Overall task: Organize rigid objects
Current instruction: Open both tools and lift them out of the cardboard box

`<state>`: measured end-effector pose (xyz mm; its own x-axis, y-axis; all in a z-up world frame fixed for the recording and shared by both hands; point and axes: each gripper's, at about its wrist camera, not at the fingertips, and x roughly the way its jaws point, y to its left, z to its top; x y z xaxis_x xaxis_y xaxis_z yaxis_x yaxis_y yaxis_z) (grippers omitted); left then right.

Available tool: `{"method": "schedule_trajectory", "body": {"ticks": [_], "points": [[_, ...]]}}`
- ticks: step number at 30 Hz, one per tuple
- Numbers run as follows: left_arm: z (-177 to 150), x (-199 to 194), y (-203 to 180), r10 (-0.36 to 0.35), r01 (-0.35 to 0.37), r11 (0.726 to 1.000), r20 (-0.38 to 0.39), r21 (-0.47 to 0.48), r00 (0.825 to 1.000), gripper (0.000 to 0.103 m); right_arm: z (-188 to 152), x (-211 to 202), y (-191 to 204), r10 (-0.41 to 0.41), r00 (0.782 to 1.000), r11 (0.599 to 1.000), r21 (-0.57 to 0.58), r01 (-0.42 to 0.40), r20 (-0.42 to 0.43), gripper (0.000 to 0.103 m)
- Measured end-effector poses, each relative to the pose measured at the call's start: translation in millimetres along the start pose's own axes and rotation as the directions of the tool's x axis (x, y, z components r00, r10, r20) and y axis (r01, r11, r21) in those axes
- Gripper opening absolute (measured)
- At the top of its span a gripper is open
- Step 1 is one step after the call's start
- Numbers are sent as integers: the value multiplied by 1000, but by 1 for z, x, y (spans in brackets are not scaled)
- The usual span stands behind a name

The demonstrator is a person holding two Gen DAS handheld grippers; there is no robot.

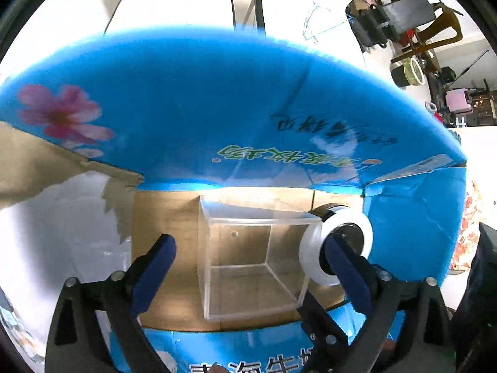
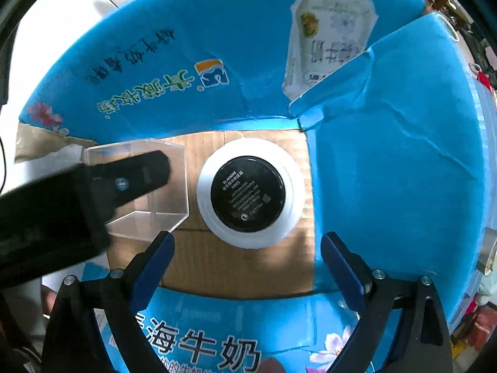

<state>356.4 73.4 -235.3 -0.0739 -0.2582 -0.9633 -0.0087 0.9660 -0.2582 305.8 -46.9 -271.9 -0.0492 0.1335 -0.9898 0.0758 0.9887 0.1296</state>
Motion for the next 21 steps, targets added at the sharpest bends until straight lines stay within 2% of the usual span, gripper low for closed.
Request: {"method": "schedule_trajectory", "body": {"ticks": [5, 10, 14, 21], "points": [[-21, -32, 6, 30, -32, 999, 84, 15, 996, 103, -20, -41, 5, -24, 999, 999, -35, 26, 44, 98], [-56, -66, 20, 87, -90, 996, 154, 10, 984, 103, -53, -83, 12, -24, 995, 998, -64, 30, 99, 98], [-83, -86, 10, 162, -170, 985, 242, 14, 957, 103, -80, -117, 15, -32, 985, 996, -79, 46, 167, 98], [-133, -129, 2, 182, -193, 981, 328, 2, 927, 103, -126, -158, 16, 0, 966, 997, -80, 21, 257, 98]]}}
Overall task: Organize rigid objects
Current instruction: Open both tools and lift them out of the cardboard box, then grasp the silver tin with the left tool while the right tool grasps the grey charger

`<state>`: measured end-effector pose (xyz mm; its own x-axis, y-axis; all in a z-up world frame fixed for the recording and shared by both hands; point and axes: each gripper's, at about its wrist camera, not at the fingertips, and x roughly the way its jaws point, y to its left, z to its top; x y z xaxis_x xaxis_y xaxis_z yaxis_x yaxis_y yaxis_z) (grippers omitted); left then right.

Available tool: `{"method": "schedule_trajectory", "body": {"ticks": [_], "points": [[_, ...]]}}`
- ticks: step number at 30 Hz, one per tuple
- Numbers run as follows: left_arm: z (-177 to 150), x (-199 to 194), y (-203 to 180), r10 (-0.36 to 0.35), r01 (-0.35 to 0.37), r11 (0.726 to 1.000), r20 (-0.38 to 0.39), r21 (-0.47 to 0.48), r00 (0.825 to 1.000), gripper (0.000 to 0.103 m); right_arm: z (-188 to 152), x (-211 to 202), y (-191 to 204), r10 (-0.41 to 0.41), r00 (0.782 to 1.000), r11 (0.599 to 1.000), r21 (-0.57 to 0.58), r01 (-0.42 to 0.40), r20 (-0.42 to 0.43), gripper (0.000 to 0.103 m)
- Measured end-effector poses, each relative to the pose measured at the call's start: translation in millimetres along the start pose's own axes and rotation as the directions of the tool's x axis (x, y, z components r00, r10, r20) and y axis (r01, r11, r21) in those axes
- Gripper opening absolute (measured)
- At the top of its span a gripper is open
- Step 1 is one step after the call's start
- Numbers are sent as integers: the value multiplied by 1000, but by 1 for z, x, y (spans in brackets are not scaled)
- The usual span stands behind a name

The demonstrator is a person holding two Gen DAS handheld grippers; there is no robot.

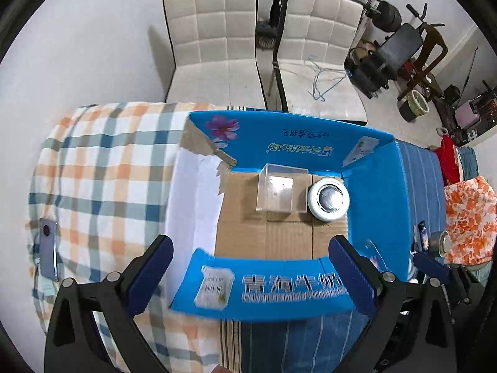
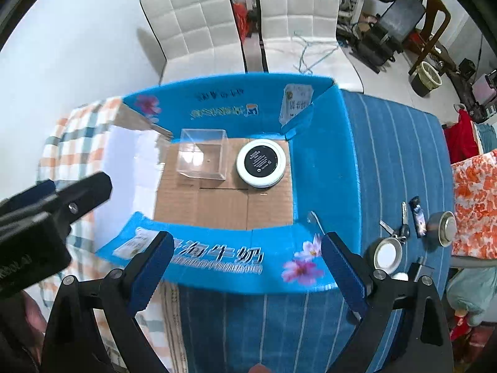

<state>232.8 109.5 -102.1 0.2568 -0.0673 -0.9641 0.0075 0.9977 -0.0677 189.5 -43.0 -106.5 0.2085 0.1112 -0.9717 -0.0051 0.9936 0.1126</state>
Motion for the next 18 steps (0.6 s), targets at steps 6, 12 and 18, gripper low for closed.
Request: {"method": "schedule_trajectory", "body": {"ticks": [6, 12, 18], "points": [[-27, -38, 1, -14, 15, 1000, 26, -21, 1000, 103, -21, -51, -6, 27, 997, 1000, 7, -27, 69, 98], [-47, -73, -9, 13, -12, 1000, 68, -15, 998, 103, -38, -84, -16, 59, 993, 998, -14, -58, 101, 98], [-60, -89, -24, 13, -12, 1000, 89, -13, 996, 103, -54, -97, -45, 90, 990, 996, 2, -90, 112, 98]]}}
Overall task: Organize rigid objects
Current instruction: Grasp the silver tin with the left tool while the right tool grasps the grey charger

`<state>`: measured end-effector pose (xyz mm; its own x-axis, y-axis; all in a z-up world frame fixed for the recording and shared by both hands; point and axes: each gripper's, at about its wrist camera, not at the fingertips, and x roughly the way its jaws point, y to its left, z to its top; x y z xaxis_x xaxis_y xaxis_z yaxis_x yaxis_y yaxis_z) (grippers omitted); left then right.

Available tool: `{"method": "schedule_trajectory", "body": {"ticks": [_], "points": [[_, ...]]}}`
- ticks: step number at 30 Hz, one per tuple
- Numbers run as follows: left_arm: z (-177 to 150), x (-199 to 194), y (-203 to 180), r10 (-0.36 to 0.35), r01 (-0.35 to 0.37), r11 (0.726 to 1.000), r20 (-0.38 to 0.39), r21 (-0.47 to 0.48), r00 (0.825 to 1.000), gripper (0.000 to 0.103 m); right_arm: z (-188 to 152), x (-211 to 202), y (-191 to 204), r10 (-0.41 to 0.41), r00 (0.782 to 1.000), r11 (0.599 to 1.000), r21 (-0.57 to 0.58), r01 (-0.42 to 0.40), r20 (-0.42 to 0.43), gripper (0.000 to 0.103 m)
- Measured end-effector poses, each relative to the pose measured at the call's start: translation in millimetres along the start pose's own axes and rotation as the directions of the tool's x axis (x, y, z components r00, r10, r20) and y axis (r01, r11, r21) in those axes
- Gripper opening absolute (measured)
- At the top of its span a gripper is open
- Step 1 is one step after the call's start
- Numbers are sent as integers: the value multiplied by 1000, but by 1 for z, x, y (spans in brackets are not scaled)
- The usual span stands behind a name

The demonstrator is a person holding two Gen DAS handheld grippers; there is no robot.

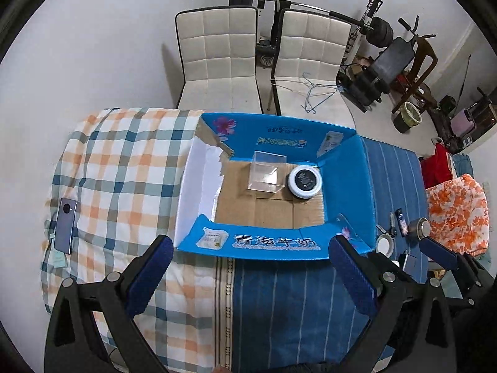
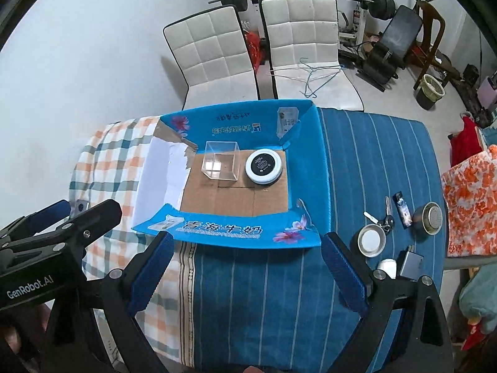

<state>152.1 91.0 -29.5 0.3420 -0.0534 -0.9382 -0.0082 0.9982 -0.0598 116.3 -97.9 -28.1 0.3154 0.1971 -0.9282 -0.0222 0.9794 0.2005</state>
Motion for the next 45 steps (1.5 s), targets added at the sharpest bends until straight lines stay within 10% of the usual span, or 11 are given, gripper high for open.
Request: {"method": "schedule_trajectory", "body": {"ticks": [11, 19, 23, 28, 41, 45], "points": [[-25, 45, -142, -112, 130, 975, -106, 182, 988, 103, -75, 16, -215, -172, 976, 915, 345, 210, -137, 98], [-52, 137, -274, -101, 178, 917, -221, 358, 970, 103, -117, 99, -334, -121, 961, 806, 540, 241, -248, 98], [-55, 177, -316, -39, 147, 888, -249, 435, 968, 103, -124, 148, -353, -56, 955, 785, 578, 222, -291, 97], [-48, 205, -324, 10, 113, 888, -263, 447, 965, 102, -130, 172, -361, -50, 958, 762, 610, 219, -282, 67], [-64, 284, -356, 89, 122, 873, -399, 473, 913, 102, -150, 161, -400, -51, 940, 737, 623, 262, -336, 68], [-76, 302, -358, 89, 150, 872, -451, 466, 888, 78, -143, 166, -391, -132, 921, 754, 566, 333, -366, 65]]}}
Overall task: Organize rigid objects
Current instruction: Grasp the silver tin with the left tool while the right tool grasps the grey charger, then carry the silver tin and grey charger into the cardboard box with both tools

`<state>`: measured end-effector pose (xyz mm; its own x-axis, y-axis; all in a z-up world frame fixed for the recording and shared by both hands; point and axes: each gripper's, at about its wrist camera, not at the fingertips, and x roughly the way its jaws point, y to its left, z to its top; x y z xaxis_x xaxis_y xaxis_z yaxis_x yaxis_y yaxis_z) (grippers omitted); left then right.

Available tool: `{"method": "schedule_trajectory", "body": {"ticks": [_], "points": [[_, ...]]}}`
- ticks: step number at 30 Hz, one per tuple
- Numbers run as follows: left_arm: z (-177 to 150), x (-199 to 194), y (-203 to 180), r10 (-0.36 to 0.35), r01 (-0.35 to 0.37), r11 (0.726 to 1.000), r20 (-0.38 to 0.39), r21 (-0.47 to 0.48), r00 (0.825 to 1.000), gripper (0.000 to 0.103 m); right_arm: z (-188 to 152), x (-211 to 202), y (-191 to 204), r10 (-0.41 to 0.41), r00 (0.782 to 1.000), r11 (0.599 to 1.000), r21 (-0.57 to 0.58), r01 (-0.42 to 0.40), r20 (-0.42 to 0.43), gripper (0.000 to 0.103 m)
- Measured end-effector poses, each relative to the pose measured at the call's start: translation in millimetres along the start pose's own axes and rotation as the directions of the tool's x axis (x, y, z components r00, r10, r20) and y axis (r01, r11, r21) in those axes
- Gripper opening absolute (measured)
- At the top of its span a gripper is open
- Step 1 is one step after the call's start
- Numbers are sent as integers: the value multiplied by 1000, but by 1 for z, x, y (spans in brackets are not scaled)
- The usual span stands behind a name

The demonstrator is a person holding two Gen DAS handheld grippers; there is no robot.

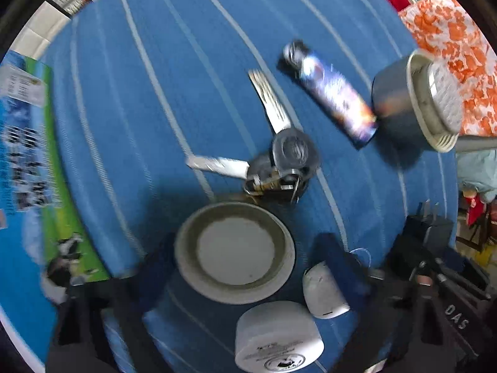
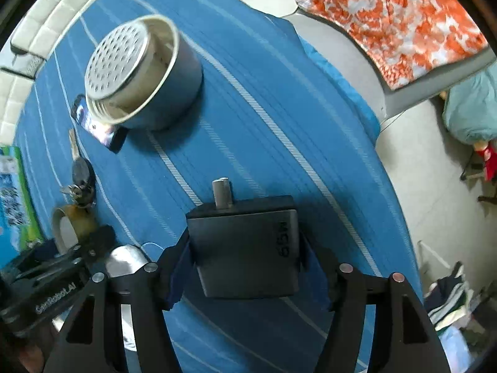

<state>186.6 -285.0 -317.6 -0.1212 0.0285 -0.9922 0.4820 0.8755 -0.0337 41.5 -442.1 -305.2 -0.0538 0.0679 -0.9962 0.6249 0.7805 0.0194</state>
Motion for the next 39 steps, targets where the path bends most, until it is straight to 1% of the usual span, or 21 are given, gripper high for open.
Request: {"method": "schedule_trajectory", "body": {"ticks": [1, 2, 4, 6, 8, 11, 14, 17, 19, 21, 23, 26, 29, 32, 33, 35, 37, 39], "points": [[-2, -3, -3, 13, -13, 1000, 27, 15, 1000, 73, -1, 0, 3, -22, 1000, 1000, -7, 22, 13, 63], [-4, -4, -5, 25, -25, 999, 35, 21, 999, 71, -3, 0, 6, -37, 999, 999, -14, 37, 23, 63], [-7, -9, -4, 25, -26, 1000, 61, 7, 998, 62, -4, -1, 9, -53, 998, 998, -20, 54, 35, 62], [-11, -11, -3, 12, -11, 1000, 69, -7, 998, 62, -3, -1, 9, -56, 998, 998, -30, 57, 29, 62], [-15, -14, 1, 18, -17, 1000, 80, -11, 997, 62, -2, 0, 9, -54, 998, 998, -39, 55, 22, 62], [-28, -28, 1, 27, -26, 1000, 125, -9, 992, 62, -7, -4, 5, -47, 998, 998, -43, 48, 31, 62], [-38, -47, -5, 26, -27, 1000, 174, 1, 984, 62, -21, -19, 8, -27, 998, 998, -49, 30, 61, 62], [-50, -72, -6, 23, -25, 1000, 229, 6, 973, 62, -32, -39, 12, -3, 995, 998, -64, 9, 96, 62], [-58, -92, -5, 16, -19, 1000, 266, 8, 964, 62, -39, -57, 19, 7, 991, 996, -88, 4, 131, 62], [-62, -109, 8, 11, -15, 1000, 307, 11, 952, 62, -46, -77, 26, 21, 985, 994, -110, -2, 168, 62], [-69, -129, 17, -1, -6, 1000, 357, 18, 934, 62, -51, -95, 33, 42, 979, 991, -131, -16, 201, 62], [-84, -164, 29, 4, -19, 999, 430, 31, 903, 62, -63, -130, 50, 87, 964, 984, -174, -44, 253, 62], [-95, -186, 41, -1, -8, 1000, 471, 18, 882, 62, -74, -159, 67, 141, 947, 972, -220, -78, 289, 62], [-111, -210, 64, -17, 24, 1000, 512, -8, 859, 62, -85, -181, 90, 196, 933, 955, -275, -111, 303, 62], [-111, -213, 61, -19, 30, 999, 519, -14, 854, 62, -91, -188, 100, 216, 928, 948, -294, -124, 305, 62], [-126, -230, 82, -24, 54, 998, 541, -39, 841, 62, -101, -199, 125, 249, 921, 931, -337, -142, 299, 62], [-140, -240, 100, -17, 65, 996, 555, -67, 832, 62, -110, -205, 153, 281, 916, 913, -375, -163, 286, 62], [-153, -248, 122, 9, 61, 993, 565, -105, 825, 62, -117, -207, 182, 304, 915, 892, -418, -175, 266, 62]]}}
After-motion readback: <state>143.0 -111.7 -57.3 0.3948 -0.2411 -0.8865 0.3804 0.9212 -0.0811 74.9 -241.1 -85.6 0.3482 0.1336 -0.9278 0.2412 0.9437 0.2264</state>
